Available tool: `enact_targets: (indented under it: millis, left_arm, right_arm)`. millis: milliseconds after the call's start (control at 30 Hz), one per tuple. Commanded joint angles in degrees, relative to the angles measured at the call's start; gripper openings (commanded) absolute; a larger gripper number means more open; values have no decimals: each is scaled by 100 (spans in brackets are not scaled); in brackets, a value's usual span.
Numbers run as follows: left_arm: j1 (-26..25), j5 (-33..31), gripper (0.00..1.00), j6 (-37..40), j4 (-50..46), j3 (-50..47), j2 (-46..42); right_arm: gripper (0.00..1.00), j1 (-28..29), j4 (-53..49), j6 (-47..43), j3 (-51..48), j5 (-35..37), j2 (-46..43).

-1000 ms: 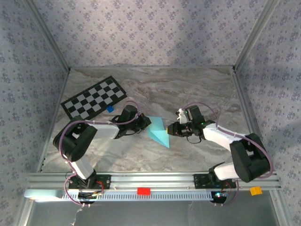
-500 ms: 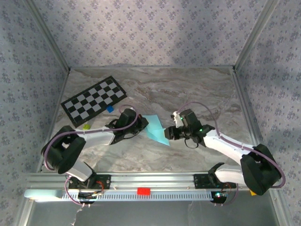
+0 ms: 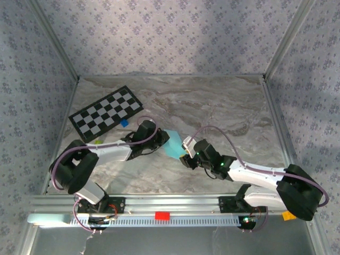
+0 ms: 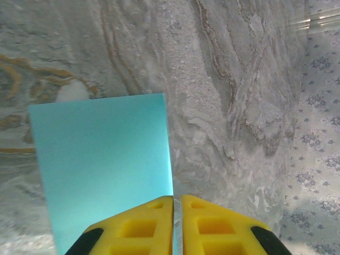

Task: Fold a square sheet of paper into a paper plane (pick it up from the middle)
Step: Fourth fold the wing at the center of the table.

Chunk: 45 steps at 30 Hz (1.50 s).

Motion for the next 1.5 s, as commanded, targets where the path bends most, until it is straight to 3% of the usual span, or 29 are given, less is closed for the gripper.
enact_targets:
  millis: [0, 467, 867, 1233, 1467]
  left_arm:
    - [-13, 329, 13, 88, 35, 264, 214]
    - [-11, 426, 13, 71, 38, 299, 284]
    - [0, 445, 13, 63, 3, 309, 248]
    - [24, 399, 12, 36, -23, 274, 196]
    - [40, 380, 12, 34, -36, 267, 152]
  right_arm:
    - [41, 87, 175, -495, -119, 386, 40]
    - [41, 209, 259, -685, -155, 532, 431]
    - [40, 422, 909, -951, 141, 1305, 1370]
    - [22, 430, 716, -834, 226, 1158, 1433]
    - [22, 435, 692, -664, 202, 1236, 1419]
